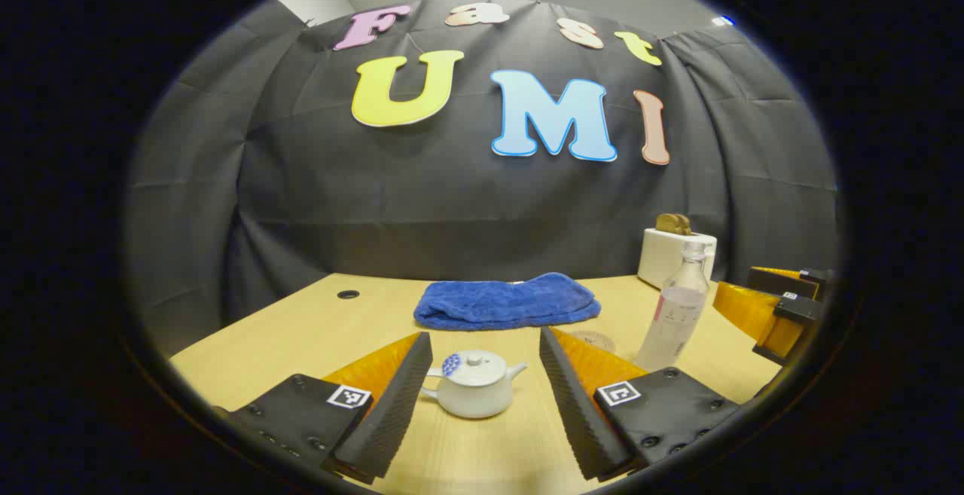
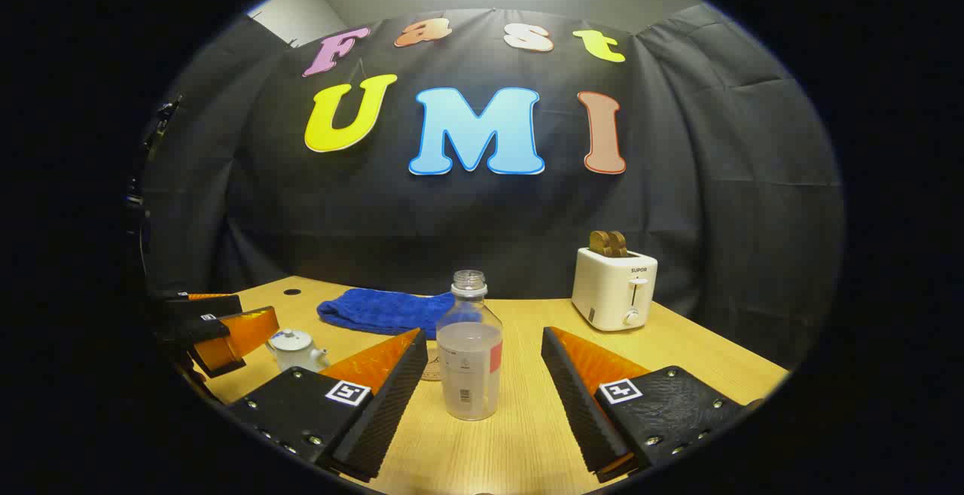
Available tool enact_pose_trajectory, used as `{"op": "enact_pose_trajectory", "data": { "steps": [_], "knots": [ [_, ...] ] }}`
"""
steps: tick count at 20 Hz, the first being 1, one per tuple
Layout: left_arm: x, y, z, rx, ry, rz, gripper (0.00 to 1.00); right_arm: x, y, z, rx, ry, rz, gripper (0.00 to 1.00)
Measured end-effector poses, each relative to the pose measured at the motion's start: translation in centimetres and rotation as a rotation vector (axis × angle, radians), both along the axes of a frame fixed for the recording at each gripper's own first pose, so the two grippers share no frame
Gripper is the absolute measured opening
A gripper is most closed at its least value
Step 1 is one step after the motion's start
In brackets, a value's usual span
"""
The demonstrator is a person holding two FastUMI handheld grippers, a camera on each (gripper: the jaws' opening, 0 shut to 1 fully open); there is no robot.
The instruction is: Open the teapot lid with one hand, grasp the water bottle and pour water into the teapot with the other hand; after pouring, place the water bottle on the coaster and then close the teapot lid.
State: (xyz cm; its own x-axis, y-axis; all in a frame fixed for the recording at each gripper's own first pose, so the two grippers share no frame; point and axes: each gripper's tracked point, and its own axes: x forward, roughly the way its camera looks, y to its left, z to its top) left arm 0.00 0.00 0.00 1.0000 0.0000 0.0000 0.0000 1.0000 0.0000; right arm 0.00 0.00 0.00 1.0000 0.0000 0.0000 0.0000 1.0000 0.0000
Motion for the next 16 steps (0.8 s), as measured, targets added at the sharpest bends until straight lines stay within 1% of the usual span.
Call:
{"op": "enact_pose_trajectory", "data": {
  "steps": [4, 8, 16],
  "knots": [
    [-1.1, -0.3, 0.7, -0.006, -0.012, 0.001, 0.96, -1.3, 0.6, 1.2, 0.002, -0.016, 0.016, 0.95],
    [-1.5, -0.2, 1.2, -0.007, -0.021, 0.005, 0.95, -2.0, 0.4, 1.7, -0.002, -0.023, 0.014, 0.95],
    [-1.1, -0.3, 0.9, -0.003, -0.016, -0.002, 0.95, -2.2, 0.3, 1.5, 0.008, -0.014, 0.012, 0.95]
  ]
}}
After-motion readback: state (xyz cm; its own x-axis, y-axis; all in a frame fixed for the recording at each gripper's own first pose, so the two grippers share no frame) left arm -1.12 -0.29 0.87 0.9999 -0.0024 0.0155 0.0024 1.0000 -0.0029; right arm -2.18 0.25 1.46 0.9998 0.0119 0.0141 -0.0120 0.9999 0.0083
